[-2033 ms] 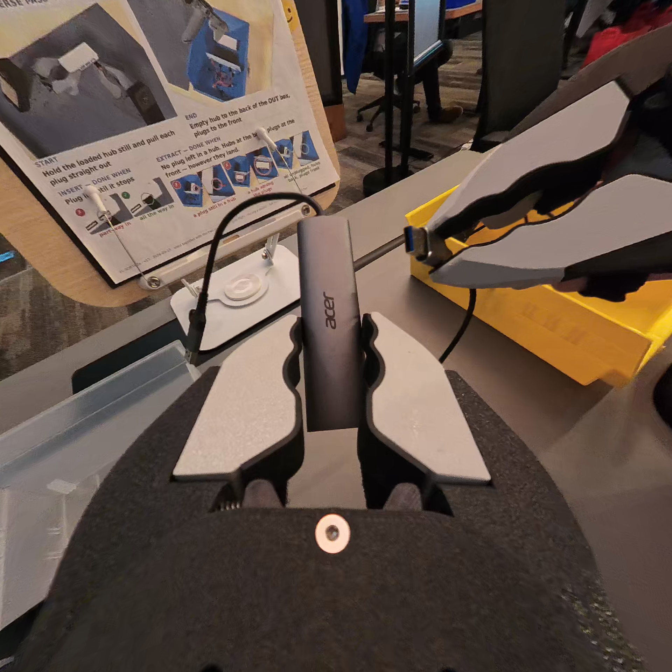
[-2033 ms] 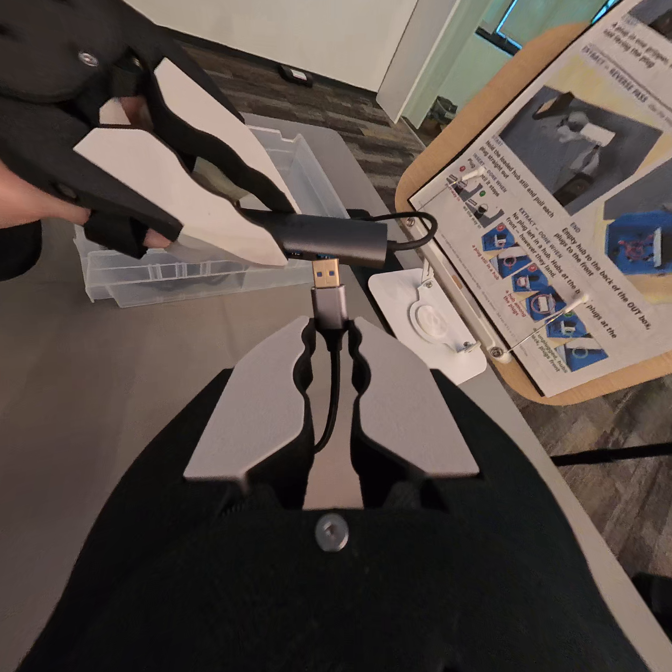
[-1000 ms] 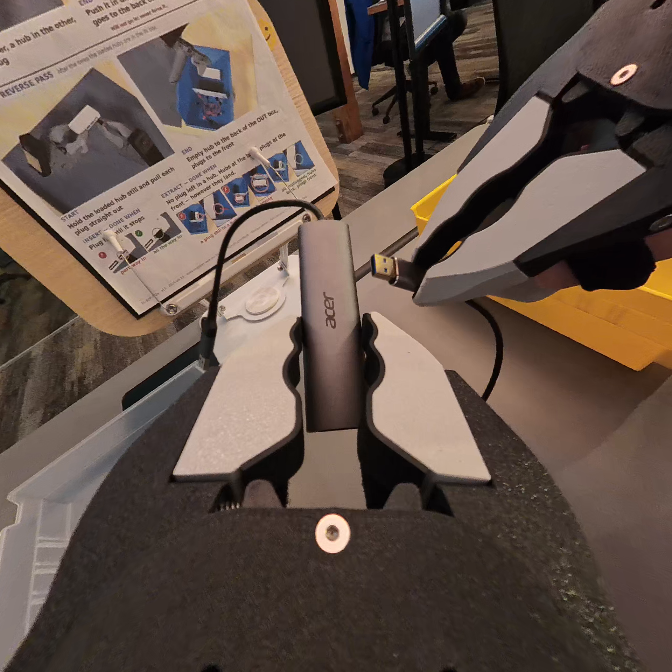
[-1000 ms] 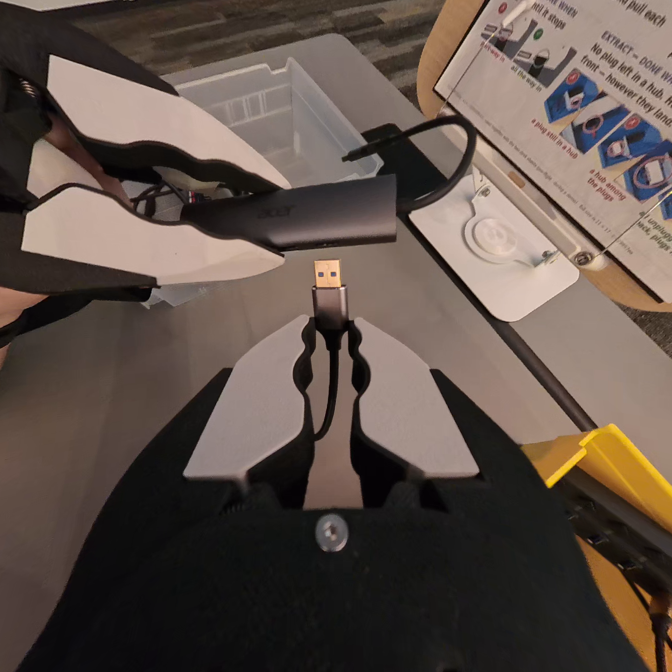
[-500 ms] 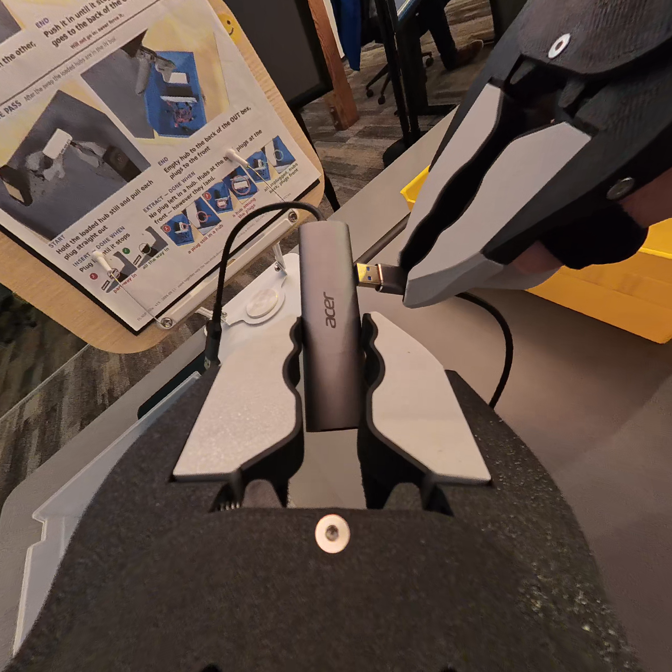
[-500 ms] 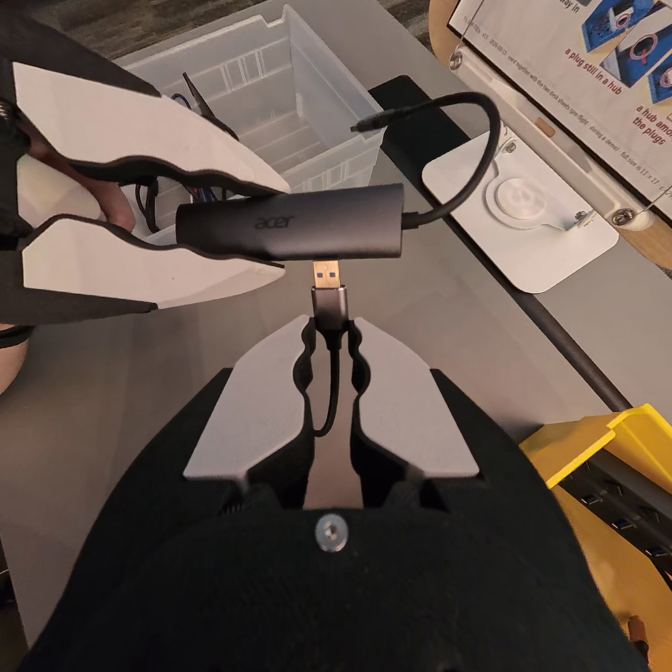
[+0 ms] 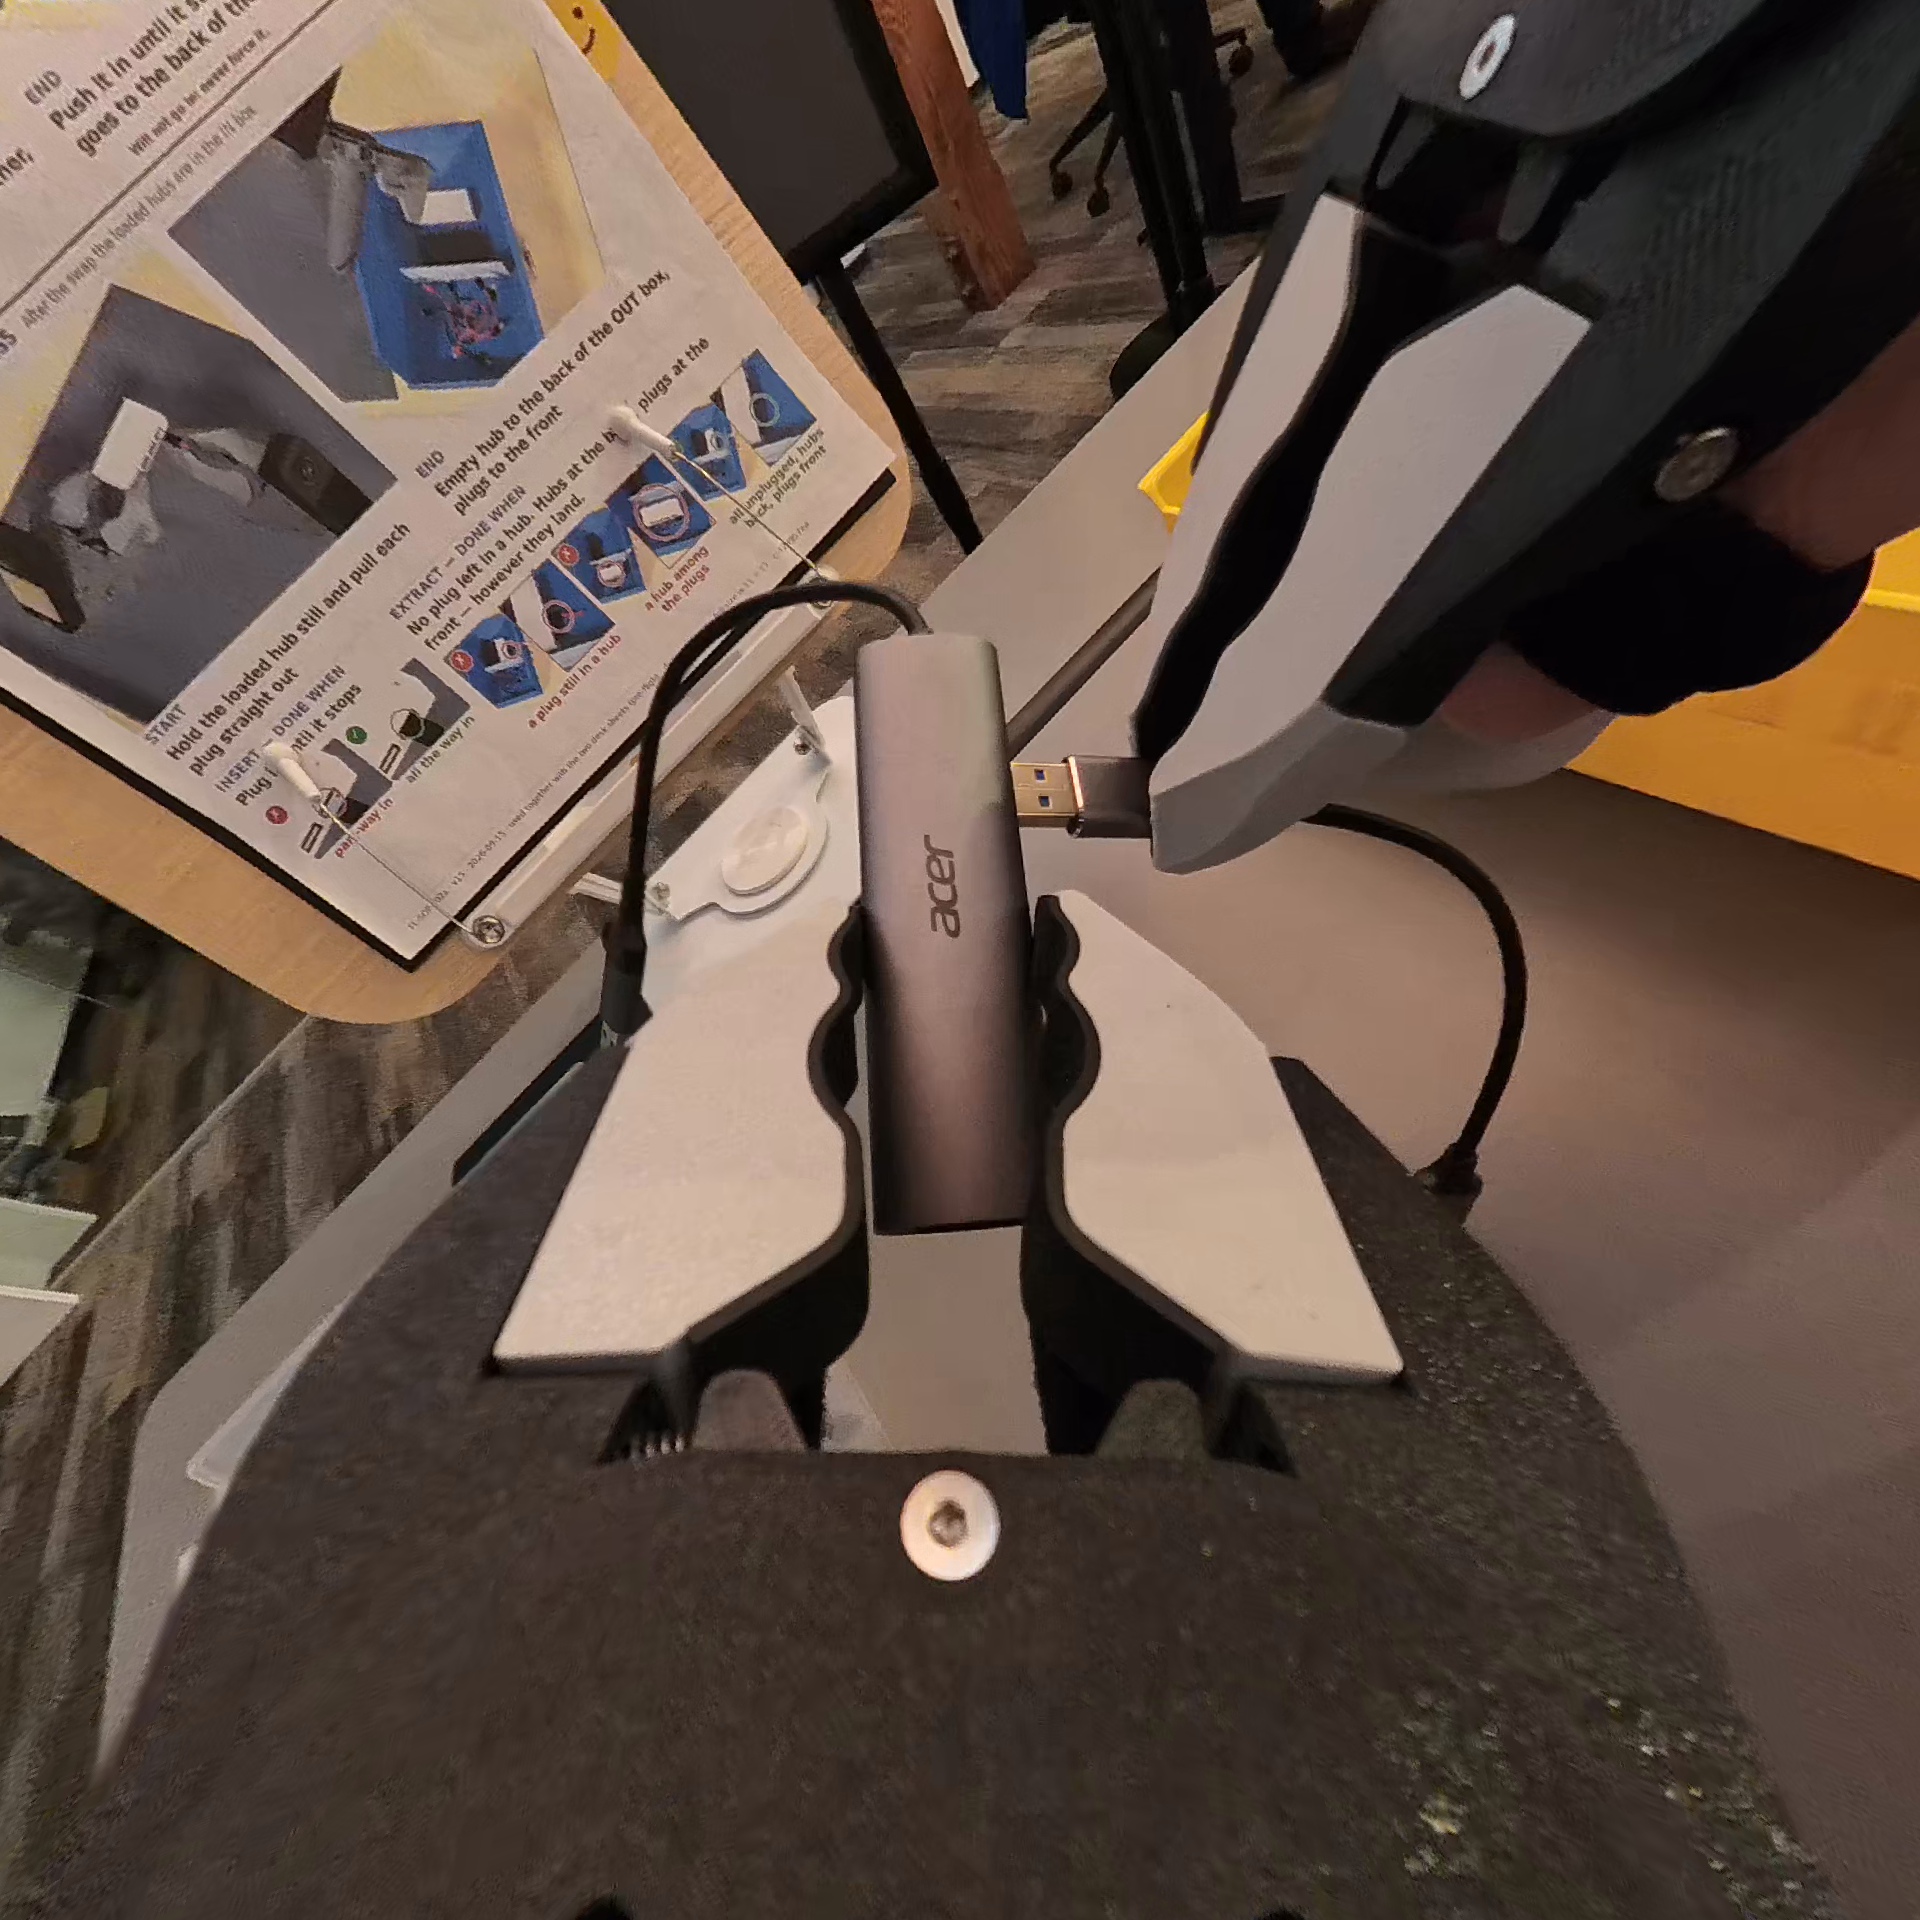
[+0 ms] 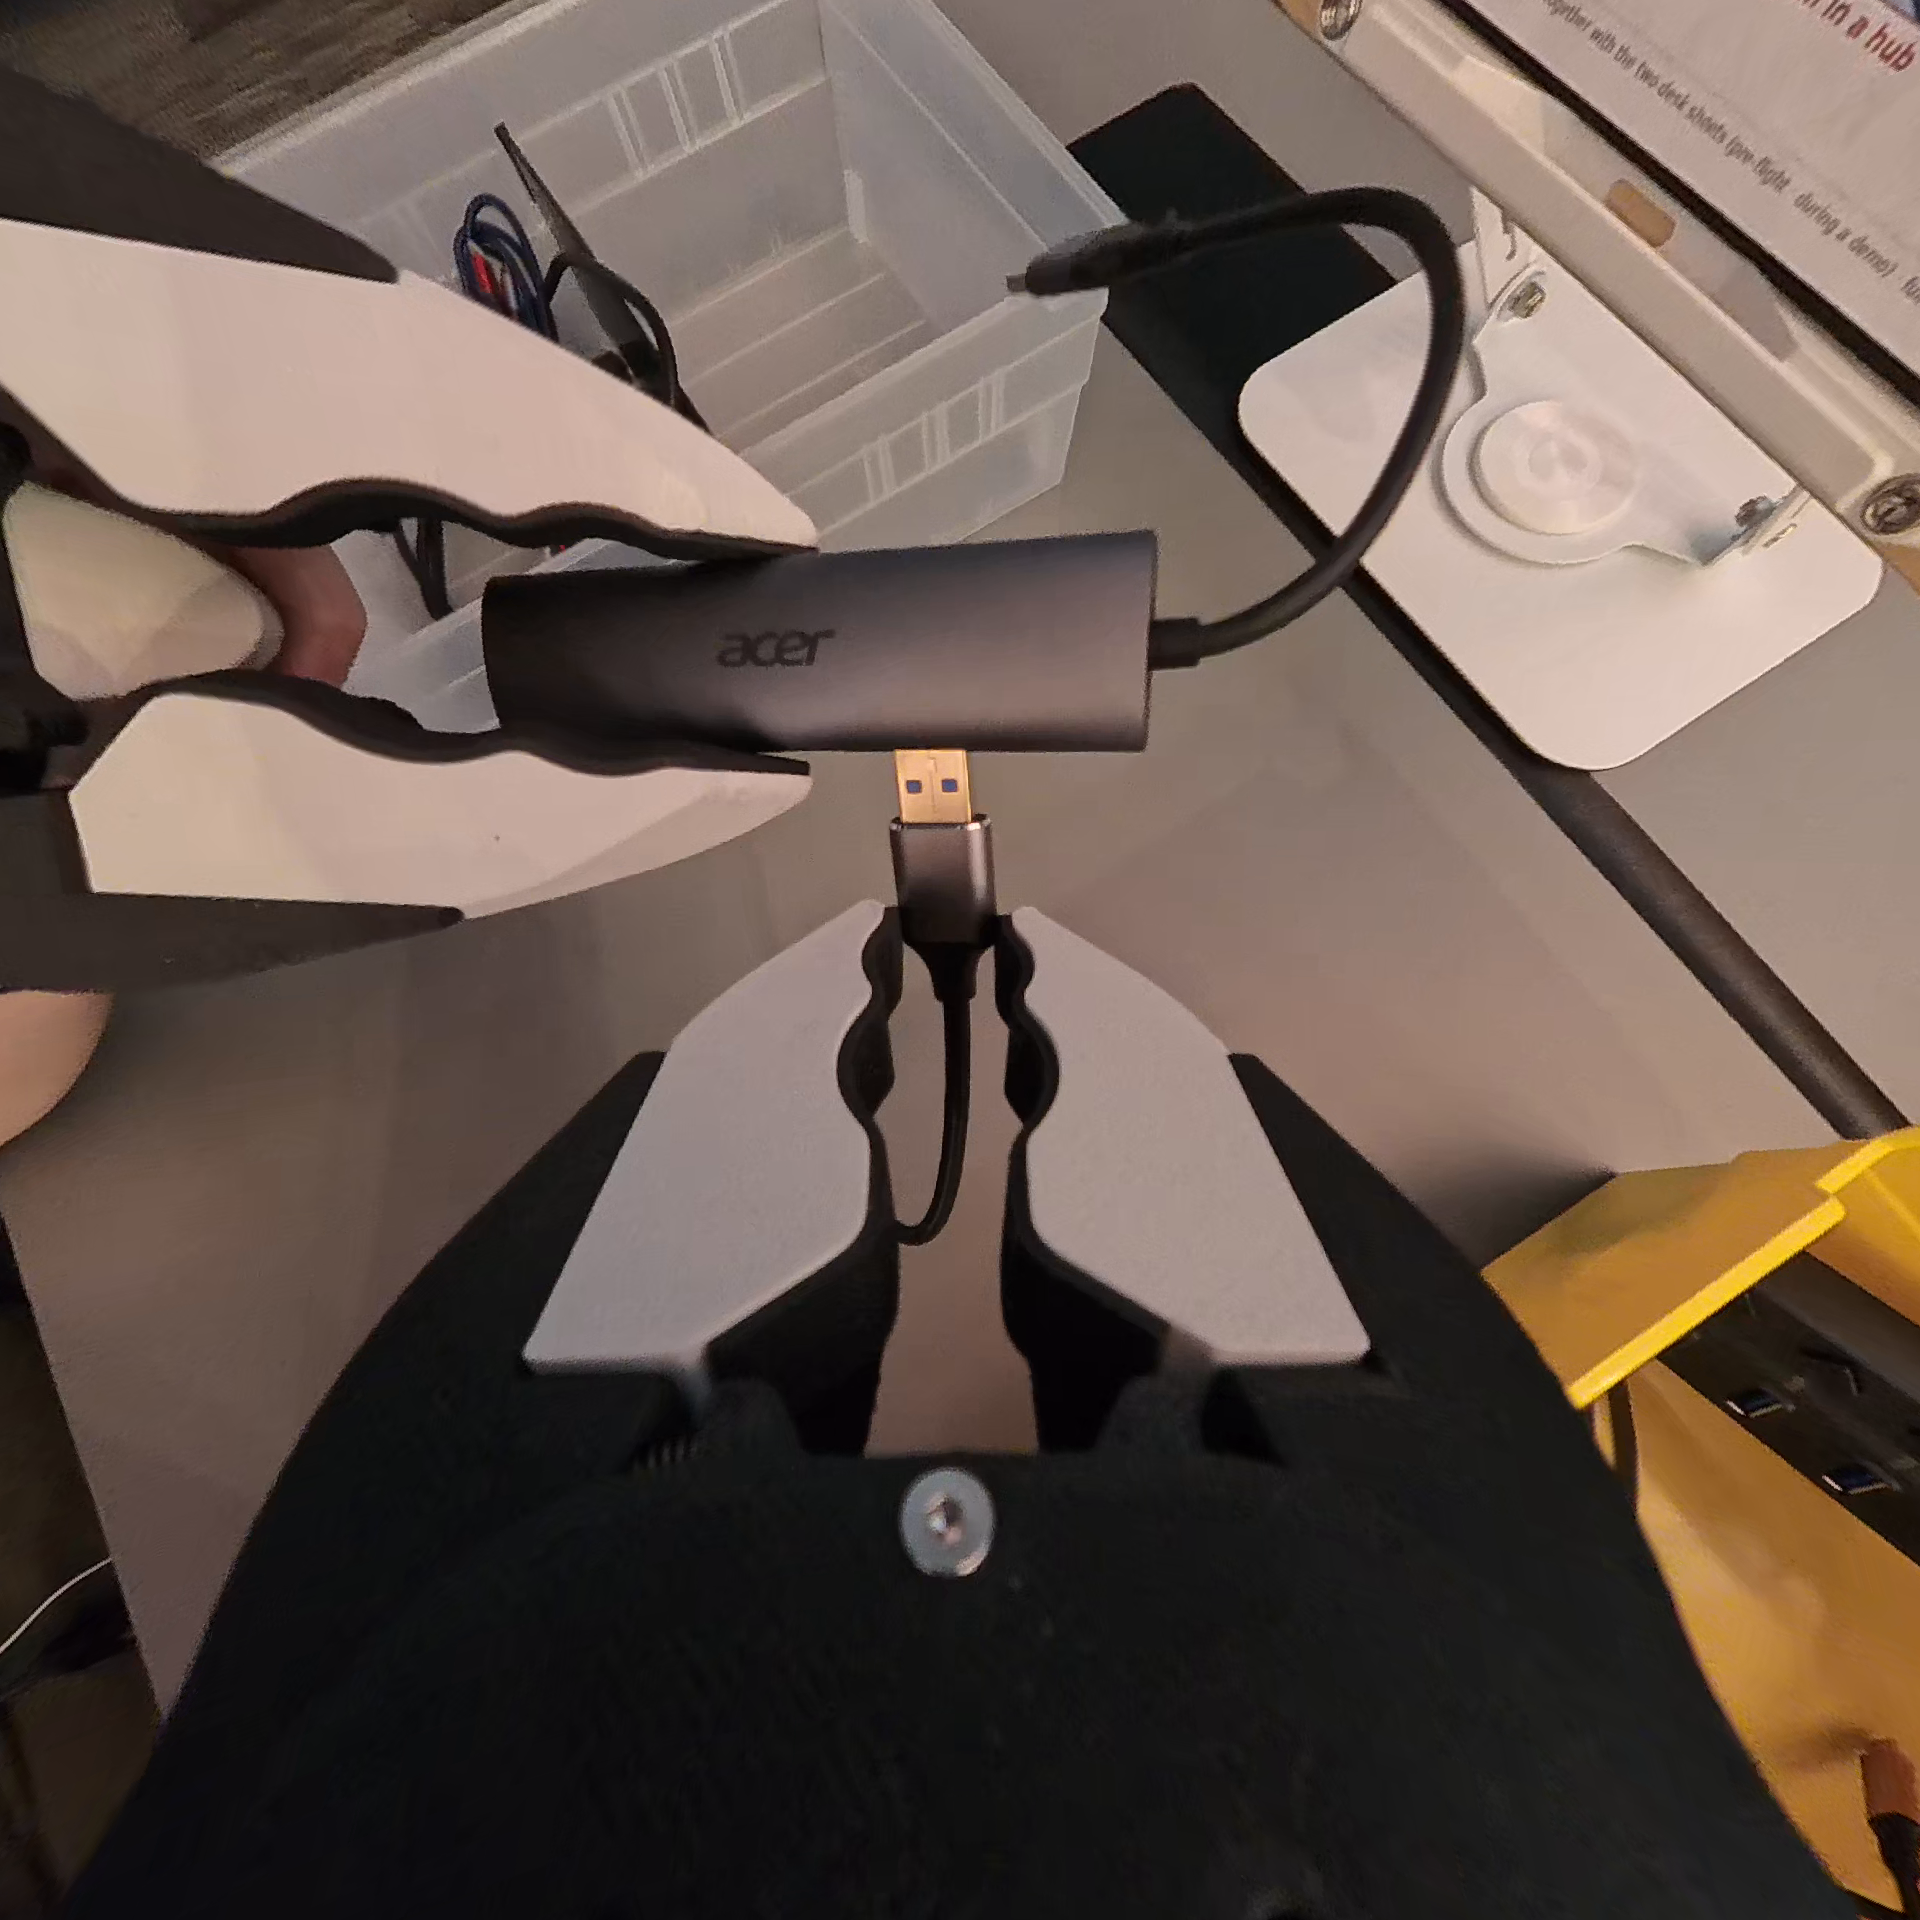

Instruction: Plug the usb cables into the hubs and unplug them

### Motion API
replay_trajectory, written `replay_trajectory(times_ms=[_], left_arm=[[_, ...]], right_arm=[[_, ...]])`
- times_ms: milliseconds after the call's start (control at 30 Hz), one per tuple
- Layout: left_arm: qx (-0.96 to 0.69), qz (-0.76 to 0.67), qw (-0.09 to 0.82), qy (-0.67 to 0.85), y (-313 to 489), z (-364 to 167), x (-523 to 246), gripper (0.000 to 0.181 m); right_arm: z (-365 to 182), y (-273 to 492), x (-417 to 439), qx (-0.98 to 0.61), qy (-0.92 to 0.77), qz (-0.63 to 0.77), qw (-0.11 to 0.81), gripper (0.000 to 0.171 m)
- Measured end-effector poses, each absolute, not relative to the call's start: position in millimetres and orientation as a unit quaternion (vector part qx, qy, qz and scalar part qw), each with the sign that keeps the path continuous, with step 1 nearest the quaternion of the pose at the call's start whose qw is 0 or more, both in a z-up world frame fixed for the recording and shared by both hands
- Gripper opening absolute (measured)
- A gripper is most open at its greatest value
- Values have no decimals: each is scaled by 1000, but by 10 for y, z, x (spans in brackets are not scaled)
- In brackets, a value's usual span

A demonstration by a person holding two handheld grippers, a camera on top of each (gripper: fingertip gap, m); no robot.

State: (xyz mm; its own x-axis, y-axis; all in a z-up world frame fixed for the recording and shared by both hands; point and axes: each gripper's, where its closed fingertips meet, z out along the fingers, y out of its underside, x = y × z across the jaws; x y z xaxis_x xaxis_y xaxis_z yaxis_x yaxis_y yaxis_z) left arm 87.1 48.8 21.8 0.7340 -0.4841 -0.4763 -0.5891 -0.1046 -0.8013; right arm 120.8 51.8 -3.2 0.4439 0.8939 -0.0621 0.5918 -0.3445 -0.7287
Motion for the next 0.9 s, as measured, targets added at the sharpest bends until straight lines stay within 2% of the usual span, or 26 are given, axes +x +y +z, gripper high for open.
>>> replay_trajectory(times_ms=[567, 900], left_arm=[[-738, 88, 549, 384, 513, 118, 900, 32], [-729, 142, 517, 425, 517, -18, 917, 32]], right_arm=[[-132, 529, 1258, -800, -473, 215, 300, 17], [-277, 490, 1294, -818, -469, 215, 254, 17]])
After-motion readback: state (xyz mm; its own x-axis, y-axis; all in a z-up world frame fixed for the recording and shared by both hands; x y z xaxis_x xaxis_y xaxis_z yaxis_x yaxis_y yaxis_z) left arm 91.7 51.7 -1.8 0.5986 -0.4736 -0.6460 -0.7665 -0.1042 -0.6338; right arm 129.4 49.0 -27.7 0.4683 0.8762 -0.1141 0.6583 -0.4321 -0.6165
